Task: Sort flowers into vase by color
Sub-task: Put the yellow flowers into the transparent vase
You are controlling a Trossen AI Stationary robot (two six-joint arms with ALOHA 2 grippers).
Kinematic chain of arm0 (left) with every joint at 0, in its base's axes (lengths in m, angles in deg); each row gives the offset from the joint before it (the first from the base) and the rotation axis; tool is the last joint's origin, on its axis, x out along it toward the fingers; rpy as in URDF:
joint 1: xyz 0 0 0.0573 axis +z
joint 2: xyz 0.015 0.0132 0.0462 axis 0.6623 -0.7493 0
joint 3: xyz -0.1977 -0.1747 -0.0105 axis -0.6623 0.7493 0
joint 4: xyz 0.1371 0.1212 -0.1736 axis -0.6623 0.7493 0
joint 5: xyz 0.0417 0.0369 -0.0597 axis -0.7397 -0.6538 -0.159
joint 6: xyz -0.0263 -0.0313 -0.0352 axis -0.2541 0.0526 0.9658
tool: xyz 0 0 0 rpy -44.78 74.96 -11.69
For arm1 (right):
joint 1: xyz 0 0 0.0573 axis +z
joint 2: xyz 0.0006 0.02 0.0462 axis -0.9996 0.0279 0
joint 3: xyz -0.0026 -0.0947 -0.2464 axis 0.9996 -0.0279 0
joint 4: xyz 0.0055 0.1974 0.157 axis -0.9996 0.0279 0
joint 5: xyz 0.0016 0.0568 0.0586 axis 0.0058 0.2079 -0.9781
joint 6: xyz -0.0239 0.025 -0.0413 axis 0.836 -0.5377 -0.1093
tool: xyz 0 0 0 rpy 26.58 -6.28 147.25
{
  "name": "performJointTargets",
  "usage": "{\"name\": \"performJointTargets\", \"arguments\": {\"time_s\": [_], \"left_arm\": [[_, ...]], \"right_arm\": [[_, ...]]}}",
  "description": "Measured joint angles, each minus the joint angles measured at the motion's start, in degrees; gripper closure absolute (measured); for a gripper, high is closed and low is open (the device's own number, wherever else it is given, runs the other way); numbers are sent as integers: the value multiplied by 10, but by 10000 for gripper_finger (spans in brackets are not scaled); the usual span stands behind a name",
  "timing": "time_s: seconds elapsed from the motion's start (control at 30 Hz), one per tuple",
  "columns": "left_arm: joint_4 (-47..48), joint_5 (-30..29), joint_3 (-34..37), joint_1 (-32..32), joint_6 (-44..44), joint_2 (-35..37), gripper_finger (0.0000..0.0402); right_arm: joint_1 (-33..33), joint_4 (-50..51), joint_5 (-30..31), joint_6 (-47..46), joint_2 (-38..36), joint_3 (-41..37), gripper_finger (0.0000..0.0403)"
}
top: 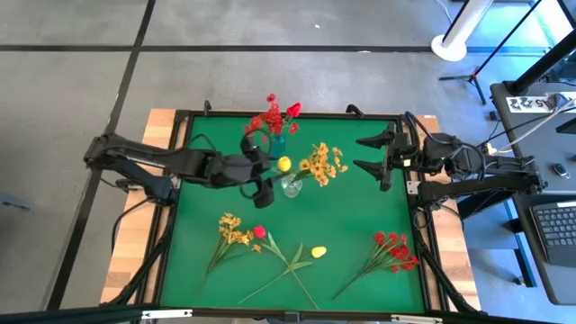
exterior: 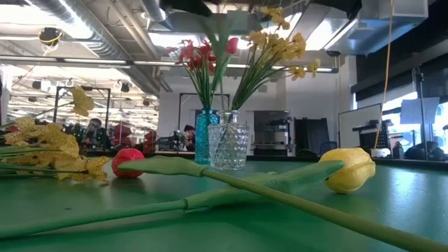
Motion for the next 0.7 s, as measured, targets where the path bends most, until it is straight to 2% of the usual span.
{"name": "performJointTargets", "arguments": {"time_s": [0.43,0.7], "left_arm": [[164,-30,0,-88,116,56,160],[168,-38,0,-156,147,88,160]], "right_arm": [[0,0,15,0,0,0,100],[0,0,15,0,0,0,100]]}}
